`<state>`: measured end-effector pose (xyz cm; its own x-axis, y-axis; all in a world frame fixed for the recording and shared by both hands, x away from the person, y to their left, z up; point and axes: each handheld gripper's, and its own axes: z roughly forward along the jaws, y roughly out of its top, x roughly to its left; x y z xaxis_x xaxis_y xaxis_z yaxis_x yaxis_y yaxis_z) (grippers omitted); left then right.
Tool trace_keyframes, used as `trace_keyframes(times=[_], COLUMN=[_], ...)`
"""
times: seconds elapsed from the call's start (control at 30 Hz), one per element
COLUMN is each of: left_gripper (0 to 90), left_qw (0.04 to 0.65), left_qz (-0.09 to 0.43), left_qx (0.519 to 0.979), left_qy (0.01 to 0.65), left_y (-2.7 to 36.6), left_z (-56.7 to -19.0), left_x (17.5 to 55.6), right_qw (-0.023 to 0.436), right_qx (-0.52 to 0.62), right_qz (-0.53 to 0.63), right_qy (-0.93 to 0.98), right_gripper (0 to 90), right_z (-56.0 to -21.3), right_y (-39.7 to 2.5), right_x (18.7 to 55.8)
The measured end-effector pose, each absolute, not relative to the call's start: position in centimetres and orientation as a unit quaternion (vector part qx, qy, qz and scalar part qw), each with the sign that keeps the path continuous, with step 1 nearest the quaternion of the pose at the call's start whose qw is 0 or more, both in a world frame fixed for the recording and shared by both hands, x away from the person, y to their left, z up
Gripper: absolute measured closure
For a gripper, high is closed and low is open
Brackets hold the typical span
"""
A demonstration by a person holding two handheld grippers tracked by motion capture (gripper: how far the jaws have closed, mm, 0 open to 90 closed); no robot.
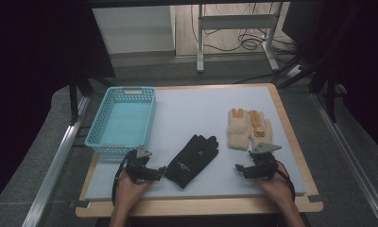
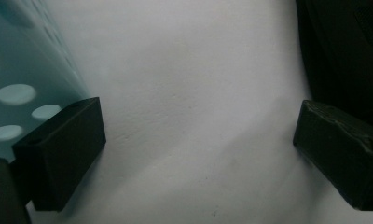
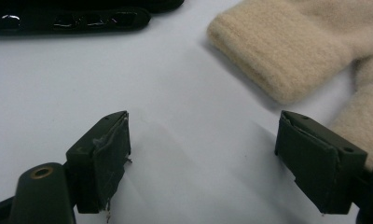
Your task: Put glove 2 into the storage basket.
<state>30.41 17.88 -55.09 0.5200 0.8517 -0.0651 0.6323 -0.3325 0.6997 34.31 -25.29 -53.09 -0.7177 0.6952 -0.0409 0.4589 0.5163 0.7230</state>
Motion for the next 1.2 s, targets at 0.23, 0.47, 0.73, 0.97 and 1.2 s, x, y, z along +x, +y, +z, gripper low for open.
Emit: trace_keyframes(times=[0.23,0.47,0.73,0.97,1.2], left_gripper=[4.7,3.0,0.3,0.0,0.0], left_qw=[0.349,0.384,0.382,0.372,0.344], left_qz=[0.143,0.108,0.091,0.09,0.096], left_qx=[0.806,0.798,0.825,0.844,0.864], left_qy=[0.456,0.451,0.406,0.377,0.355], left_y=[18.6,19.4,15.8,11.0,6.8], left_z=[-54.8,-54.0,-50.9,-49.7,-50.3], left_x=[29.7,28.2,28.4,30.1,31.7], right_qw=[0.168,0.17,0.171,0.171,0.171], right_qx=[0.336,0.337,0.337,0.337,0.337], right_qz=[0.358,0.357,0.357,0.358,0.358], right_qy=[0.855,0.854,0.854,0.854,0.854], right_gripper=[17.7,17.7,17.7,17.7,17.7], right_z=[-53.1,-53.1,-53.1,-53.1,-53.1], right_y=[-25.3,-25.3,-25.3,-25.3,-25.3], right_x=[34.3,34.3,34.3,34.2,34.2])
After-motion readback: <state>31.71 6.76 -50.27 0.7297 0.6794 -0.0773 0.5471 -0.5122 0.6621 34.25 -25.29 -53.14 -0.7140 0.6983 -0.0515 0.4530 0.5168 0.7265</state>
